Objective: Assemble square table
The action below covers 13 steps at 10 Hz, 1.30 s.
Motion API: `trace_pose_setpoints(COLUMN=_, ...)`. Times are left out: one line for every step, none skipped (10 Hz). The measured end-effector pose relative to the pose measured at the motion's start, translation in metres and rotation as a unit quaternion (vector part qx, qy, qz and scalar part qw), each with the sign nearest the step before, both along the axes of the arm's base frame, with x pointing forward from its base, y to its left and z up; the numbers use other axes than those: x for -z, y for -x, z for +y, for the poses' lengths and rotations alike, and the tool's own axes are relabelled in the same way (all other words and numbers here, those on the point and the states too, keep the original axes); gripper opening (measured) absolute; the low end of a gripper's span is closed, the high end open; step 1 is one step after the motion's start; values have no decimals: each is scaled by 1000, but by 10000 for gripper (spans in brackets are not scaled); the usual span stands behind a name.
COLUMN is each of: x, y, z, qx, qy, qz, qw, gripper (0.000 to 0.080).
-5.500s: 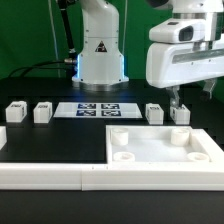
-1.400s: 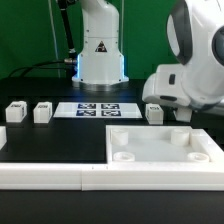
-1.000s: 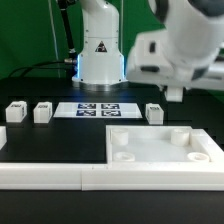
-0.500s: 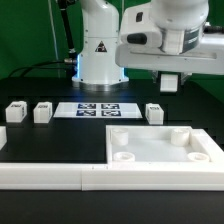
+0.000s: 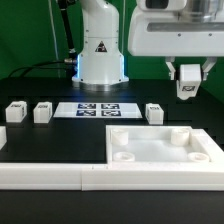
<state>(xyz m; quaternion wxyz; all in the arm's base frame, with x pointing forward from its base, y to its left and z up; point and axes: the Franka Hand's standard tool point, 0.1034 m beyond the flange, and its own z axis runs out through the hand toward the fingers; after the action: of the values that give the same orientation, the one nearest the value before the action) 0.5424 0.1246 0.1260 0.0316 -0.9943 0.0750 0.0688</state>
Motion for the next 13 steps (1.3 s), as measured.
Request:
trace_pose_setpoints(x=1, y=2, z=1, qx=0, qy=-1, qz=-19, qw=1000, gripper=291)
trace_pose_setpoints(x=0, y=-4, z=5, qx=3, qy=-5, qz=-60, qw=998, gripper=291)
trace_pose_setpoints(x=1, y=-3, z=9, qx=3, qy=-8, qz=-93, qw=996, gripper=291)
trace_pose_setpoints(x=2, y=-4, z=9, qx=3, qy=-10, qz=-107, qw=994, gripper=291)
trace_pose_setpoints(x=-9, y=-30, z=0, qx=-6, qy=-11, qz=-171, qw=985, gripper=291)
trace_pose_setpoints(x=-17, y=-45, z=-4, qx=-3, qy=-12, qz=-204, qw=979, gripper=291)
trace_pose_setpoints(x=-22, y=-65, z=-13, qx=-13, qy=-10, qz=-229, qw=973, gripper=291)
trace_pose_setpoints(x=-30, y=-85, z=-12, qx=-7, qy=-11, qz=-288, qw=957, gripper=291)
trace_pose_setpoints(x=-24, y=-78, z=-6, qx=-11, qy=-15, qz=-308, qw=951, gripper=291)
trace_pose_setpoints(x=-20, y=-74, z=-9, qx=-11, qy=-13, qz=-289, qw=957, gripper=291)
trace_pose_setpoints(x=-22, y=-76, z=-9, qx=-9, qy=-14, qz=-291, qw=957, gripper=291)
trace_pose_setpoints(x=-17, y=-75, z=-10, qx=-19, qy=-11, qz=-289, qw=957, gripper=291)
trace_pose_setpoints(x=-6, y=-75, z=-18, qx=-45, qy=-2, qz=-288, qw=957, gripper=291)
